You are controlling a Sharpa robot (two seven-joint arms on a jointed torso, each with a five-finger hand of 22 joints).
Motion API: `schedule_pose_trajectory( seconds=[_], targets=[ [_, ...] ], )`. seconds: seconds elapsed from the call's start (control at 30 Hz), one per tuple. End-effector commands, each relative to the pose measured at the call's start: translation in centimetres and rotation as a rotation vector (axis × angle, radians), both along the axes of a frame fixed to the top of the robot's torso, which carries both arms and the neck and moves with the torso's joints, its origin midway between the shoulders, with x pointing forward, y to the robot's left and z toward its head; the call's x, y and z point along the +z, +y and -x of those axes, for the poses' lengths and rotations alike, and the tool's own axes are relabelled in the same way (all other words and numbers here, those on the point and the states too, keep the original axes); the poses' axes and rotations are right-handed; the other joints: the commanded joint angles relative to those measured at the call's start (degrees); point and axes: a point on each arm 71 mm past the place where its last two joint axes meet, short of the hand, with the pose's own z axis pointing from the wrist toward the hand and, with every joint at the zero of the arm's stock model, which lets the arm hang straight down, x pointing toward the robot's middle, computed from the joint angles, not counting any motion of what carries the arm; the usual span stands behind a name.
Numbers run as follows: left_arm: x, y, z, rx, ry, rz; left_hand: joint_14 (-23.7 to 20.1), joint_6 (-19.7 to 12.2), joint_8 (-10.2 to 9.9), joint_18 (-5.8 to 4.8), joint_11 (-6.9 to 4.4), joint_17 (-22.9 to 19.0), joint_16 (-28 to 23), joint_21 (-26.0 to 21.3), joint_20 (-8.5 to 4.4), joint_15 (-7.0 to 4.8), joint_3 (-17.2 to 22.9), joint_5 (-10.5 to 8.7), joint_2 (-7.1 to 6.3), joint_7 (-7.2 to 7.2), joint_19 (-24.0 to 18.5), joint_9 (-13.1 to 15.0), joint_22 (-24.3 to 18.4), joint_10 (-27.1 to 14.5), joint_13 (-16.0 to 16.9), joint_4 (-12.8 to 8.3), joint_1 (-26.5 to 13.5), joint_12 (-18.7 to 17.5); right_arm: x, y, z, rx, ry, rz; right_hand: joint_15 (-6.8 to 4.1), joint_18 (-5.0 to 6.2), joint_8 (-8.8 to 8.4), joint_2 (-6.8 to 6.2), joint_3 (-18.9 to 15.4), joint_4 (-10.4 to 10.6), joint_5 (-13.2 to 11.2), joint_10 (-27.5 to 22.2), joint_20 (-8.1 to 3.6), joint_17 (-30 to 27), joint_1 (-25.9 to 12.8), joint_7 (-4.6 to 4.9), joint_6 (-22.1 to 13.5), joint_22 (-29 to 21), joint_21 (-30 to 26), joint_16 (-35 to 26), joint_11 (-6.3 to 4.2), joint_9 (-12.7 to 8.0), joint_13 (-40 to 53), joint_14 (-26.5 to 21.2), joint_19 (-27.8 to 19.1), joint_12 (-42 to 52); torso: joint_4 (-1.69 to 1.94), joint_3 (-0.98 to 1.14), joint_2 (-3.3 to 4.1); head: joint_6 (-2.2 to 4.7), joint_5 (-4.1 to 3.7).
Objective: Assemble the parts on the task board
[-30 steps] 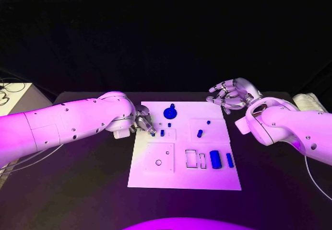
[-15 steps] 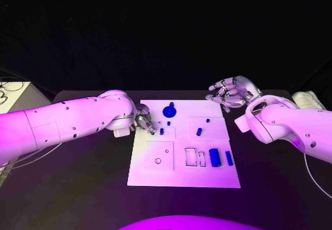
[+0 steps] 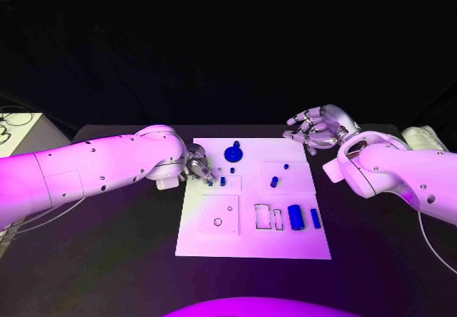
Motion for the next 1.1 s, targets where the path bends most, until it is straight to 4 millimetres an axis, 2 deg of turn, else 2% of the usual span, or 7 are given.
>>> schedule_pose_trajectory(
  seconds=[0.03, 0.17, 0.33, 0.4, 0.47, 0.93, 1.1],
  targets=[
    [-0.8, -0.4, 0.4, -0.026, 0.017, -0.015, 6.0, 0.2, -0.3, -0.87, 0.29, 15.0, 0.2, -0.3, 0.12, -0.13, -3.9, -0.56, -0.52, 0.63, -0.5, -0.3, -0.2, -0.5, 0.0, 2.9, -2.3, -0.3, 0.0, 0.1, 0.1, 0.017, -0.005, 0.001, 0.14, 0.42, 0.29, -0.33, 0.2, 0.1, 0.2, -0.3, 0.16, 0.0, -0.1, -0.02, -0.2, -0.1, -0.2, -0.2, -0.17, 0.1, 0.0, -0.4, -0.3, -0.3, -0.05, -0.01, -0.01, 0.05, 0.02],
    [-0.8, -0.1, 0.3, -0.022, 0.005, -0.027, 6.0, 0.2, -0.9, -0.83, 0.31, 14.9, 0.1, -0.6, 0.12, -0.17, -9.5, -1.89, -0.29, 0.64, -0.4, -0.8, -0.4, -0.9, -0.1, 6.9, -1.5, -0.3, 0.0, 0.1, 0.1, 0.017, -0.006, 0.001, 0.15, 0.44, 0.30, -0.36, 0.2, 0.1, 0.2, -0.3, 0.16, -0.1, -0.2, -0.02, -0.2, -0.2, -0.3, -0.3, -0.17, 0.1, -0.1, -0.5, -0.4, -0.4, -0.01, -0.01, -0.07, 0.13, -0.01],
    [-0.7, 0.2, 0.2, -0.014, -0.007, -0.033, 6.0, 0.3, -1.1, -0.82, 0.36, 14.9, 0.1, -0.7, 0.13, -0.14, -11.4, -3.68, -0.11, 0.69, -0.4, -1.0, -0.4, -1.0, -0.1, 8.3, -0.5, -0.3, 0.0, 0.1, 0.0, 0.016, -0.006, 0.001, 0.15, 0.44, 0.30, -0.36, 0.2, 0.1, 0.2, -0.3, 0.16, -0.1, -0.2, -0.02, -0.2, -0.2, -0.3, -0.3, -0.17, 0.1, -0.1, -0.5, -0.4, -0.4, 0.00, 0.01, -0.02, 0.24, -0.01],
    [-0.7, 0.3, 0.1, -0.009, -0.014, -0.033, 5.9, 0.3, -1.3, -0.77, 0.49, 14.7, 0.0, -0.9, 0.20, -0.02, -13.1, -7.41, 0.45, 0.83, -0.6, -1.2, -0.7, -1.2, -0.3, 8.6, -1.4, -0.4, 0.0, 0.1, 0.0, 0.016, -0.006, 0.000, 0.15, 0.44, 0.31, -0.38, 0.2, 0.1, 0.2, -0.3, 0.16, -0.1, -0.2, -0.01, -0.3, -0.2, -0.4, -0.3, -0.16, 0.1, -0.2, -0.5, -0.4, -0.4, -0.01, -0.02, -0.03, 0.32, -0.03],
    [-0.6, 0.4, 0.1, -0.002, -0.022, -0.031, 5.9, 0.3, -1.3, -0.74, 0.53, 14.7, 0.0, -1.0, 0.24, 0.00, -13.7, -8.16, 0.75, 0.86, -0.6, -1.3, -0.8, -1.2, -0.3, 8.6, -1.8, -0.3, 0.0, 0.1, 0.0, 0.016, -0.006, 0.000, 0.15, 0.44, 0.31, -0.38, 0.2, 0.1, 0.2, -0.3, 0.16, -0.1, -0.2, -0.01, -0.3, -0.2, -0.4, -0.3, -0.16, 0.1, -0.2, -0.5, -0.4, -0.4, -0.05, -0.05, -0.02, 0.38, -0.05],
    [0.9, 1.1, -0.3, 0.042, -0.093, 0.014, 5.9, 0.3, -1.3, -0.72, 0.54, 14.7, 0.0, -1.0, 0.25, 0.01, -13.9, -8.38, 0.97, 0.86, -0.7, -1.4, -0.9, -1.1, -0.1, 8.6, -2.0, -0.2, 0.0, 0.1, 0.0, 0.016, -0.005, 0.000, 0.16, 0.45, 0.33, -0.33, 0.2, 0.1, 0.2, -0.2, 0.17, -0.1, -0.4, 0.00, -0.3, -0.3, -0.5, -0.4, -0.15, 0.1, -0.3, -0.5, -0.4, -0.4, 0.01, -0.05, 0.05, 0.70, -0.24],
    [2.1, 1.3, -0.7, 0.082, -0.147, 0.082, 3.8, -2.2, -2.1, 0.57, 1.55, 9.8, -2.3, -4.5, 0.85, 0.85, -15.8, -8.16, 1.03, 1.97, -5.8, -1.5, -7.3, -6.3, -7.0, 8.6, -1.6, -5.1, -0.1, 0.1, 0.0, 0.017, -0.004, 0.000, 0.16, 0.45, 0.33, -0.33, 0.2, 0.1, 0.2, -0.2, 0.17, -0.1, -0.4, 0.00, -0.3, -0.3, -0.5, -0.4, -0.15, 0.1, -0.3, -0.5, -0.4, -0.4, -0.05, -0.01, -0.08, 0.97, -0.17]
  ],
)
